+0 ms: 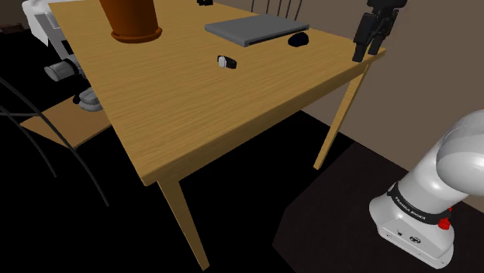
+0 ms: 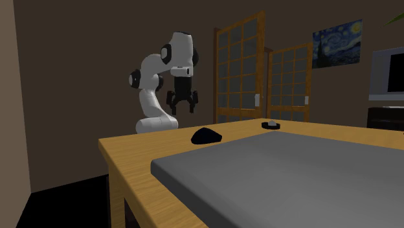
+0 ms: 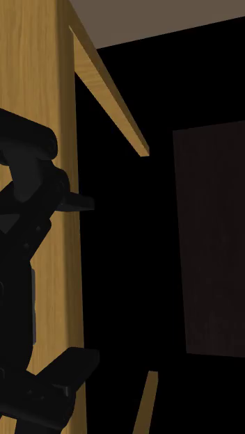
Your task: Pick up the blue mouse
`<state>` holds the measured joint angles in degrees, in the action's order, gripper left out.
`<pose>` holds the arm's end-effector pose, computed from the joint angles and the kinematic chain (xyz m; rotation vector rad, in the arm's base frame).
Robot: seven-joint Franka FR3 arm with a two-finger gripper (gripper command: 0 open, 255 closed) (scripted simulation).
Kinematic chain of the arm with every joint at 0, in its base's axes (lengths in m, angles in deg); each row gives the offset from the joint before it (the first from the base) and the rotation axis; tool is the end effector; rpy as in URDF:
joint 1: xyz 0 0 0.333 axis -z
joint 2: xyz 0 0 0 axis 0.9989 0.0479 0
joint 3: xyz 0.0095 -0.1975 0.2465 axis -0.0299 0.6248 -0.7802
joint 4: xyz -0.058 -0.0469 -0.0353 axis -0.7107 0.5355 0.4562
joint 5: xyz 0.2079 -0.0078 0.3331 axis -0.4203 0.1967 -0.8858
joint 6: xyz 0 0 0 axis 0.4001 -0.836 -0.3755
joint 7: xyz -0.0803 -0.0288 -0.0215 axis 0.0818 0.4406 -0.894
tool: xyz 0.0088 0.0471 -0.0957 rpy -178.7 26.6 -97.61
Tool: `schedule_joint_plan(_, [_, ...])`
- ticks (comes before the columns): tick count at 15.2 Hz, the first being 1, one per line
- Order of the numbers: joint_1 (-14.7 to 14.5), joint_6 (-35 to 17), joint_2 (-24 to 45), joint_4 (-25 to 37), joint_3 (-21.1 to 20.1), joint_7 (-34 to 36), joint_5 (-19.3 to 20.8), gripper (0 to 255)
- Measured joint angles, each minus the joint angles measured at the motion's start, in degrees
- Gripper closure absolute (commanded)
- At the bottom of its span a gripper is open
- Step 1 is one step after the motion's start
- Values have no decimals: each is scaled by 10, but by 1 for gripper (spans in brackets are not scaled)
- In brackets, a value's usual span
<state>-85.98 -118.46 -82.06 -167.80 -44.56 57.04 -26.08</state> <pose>0.3069 -0.0212 0.5873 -3.0972 0.0102 0.1105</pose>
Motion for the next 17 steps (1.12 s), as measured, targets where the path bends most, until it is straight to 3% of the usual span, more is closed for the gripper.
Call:
schedule_joint_plan(4, [16, -16, 46, 30, -21, 67, -15, 0])
schedule_joint_plan(10, [60, -51, 175, 126, -67, 258, -37, 0])
schedule_joint_plan(17, [104, -63, 332, 272, -88, 476, -30, 0])
